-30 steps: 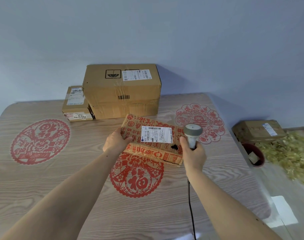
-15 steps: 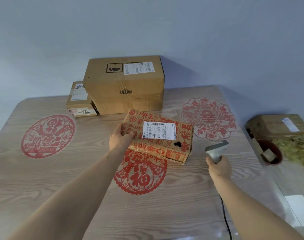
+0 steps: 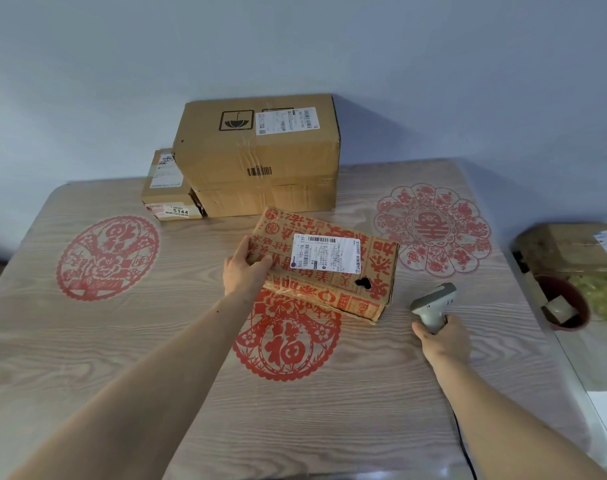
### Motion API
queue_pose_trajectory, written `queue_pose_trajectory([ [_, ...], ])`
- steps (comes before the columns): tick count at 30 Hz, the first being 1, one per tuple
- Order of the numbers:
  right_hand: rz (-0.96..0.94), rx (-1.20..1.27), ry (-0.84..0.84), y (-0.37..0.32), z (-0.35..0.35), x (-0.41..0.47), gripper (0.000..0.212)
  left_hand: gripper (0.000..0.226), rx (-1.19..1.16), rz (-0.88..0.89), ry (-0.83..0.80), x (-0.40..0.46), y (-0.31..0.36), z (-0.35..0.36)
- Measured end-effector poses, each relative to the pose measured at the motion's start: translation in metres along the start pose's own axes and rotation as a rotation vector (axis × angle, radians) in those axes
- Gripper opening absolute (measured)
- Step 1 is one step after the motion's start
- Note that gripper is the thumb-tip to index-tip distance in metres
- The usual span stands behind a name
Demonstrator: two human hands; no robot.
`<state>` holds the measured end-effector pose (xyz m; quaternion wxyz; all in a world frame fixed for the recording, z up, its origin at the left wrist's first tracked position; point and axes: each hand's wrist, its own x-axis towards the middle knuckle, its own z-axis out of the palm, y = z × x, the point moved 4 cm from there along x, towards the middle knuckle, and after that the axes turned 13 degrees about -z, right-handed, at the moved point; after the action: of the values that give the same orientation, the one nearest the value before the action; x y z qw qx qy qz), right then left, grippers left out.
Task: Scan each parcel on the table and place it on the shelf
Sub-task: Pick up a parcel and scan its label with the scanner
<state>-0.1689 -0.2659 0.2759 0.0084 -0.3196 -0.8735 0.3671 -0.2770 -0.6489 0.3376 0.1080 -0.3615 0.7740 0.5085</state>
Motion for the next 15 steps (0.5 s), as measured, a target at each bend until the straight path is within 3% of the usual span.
queue_pose_trajectory([
  [9, 0.049, -0.067, -0.019, 0.003, -0.001, 0.002, 0.055, 0.074, 0.050, -0.008, -0.016, -0.008, 0.004, -0.002],
  [15, -0.069, -0.122, 0.128, -0.027, -0.022, -0.019, 0.093, 0.075, 0.074, -0.001, 0.021, -0.011, 0.007, -0.001],
])
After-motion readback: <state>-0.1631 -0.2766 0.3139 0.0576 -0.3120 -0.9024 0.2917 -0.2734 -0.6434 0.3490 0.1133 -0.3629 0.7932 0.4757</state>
